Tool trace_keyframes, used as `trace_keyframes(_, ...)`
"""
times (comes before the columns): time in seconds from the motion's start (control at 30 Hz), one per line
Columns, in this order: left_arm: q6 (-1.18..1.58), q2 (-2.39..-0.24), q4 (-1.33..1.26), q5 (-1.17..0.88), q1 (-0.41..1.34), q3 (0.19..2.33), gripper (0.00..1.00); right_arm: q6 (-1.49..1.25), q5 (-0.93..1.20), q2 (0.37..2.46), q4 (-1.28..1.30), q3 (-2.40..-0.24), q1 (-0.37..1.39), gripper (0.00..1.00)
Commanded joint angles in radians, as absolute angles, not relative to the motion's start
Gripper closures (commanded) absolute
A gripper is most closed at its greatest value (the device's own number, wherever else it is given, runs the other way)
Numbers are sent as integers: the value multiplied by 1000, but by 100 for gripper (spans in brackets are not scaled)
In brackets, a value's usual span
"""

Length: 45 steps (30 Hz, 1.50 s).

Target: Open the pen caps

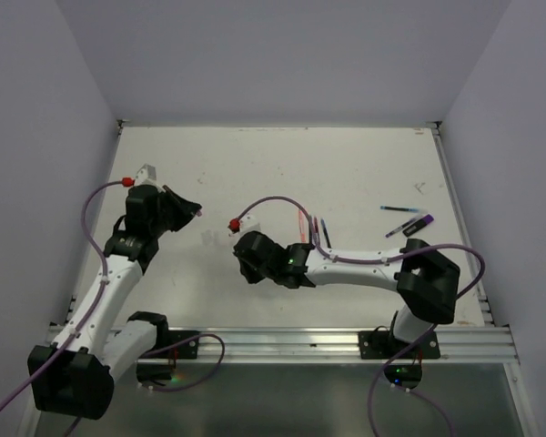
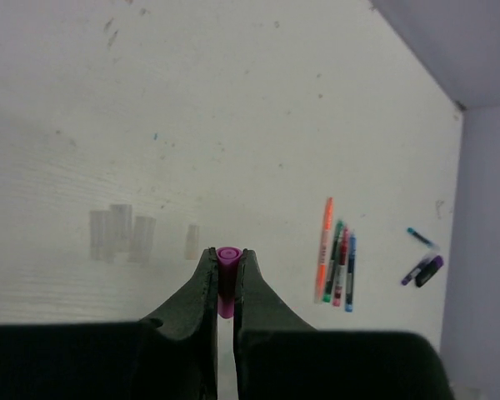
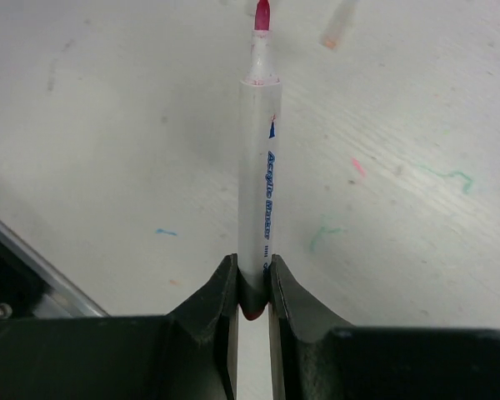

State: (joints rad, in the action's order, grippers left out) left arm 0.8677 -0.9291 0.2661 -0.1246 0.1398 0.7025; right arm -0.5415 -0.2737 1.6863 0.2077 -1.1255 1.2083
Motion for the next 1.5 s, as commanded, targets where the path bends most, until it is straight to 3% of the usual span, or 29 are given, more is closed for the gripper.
trace_keyframes(0.0,704,-1009,366,-45,140,723,100,-532,-293,1545,247,-1042,1109,100)
trace_keyframes(0.2,598,-1147,305,-43,140,614,100,-465,-195,1378,293,-907,783,100)
trace_keyframes(0.5,572,-1314,201,-38,140,613,100,-387,-37,1382,364,-885,503,100)
trace_keyframes(0.87,549,-1445,179,-5,138,678,99,-362,17,1489,345,-874,400,93)
trace_keyframes(1.27,564,-1454,187,57,137,687,73,-333,84,1566,325,-862,364,85)
trace_keyframes(1.47,561,-1453,189,49,135,695,69,-321,93,1592,321,-861,361,80)
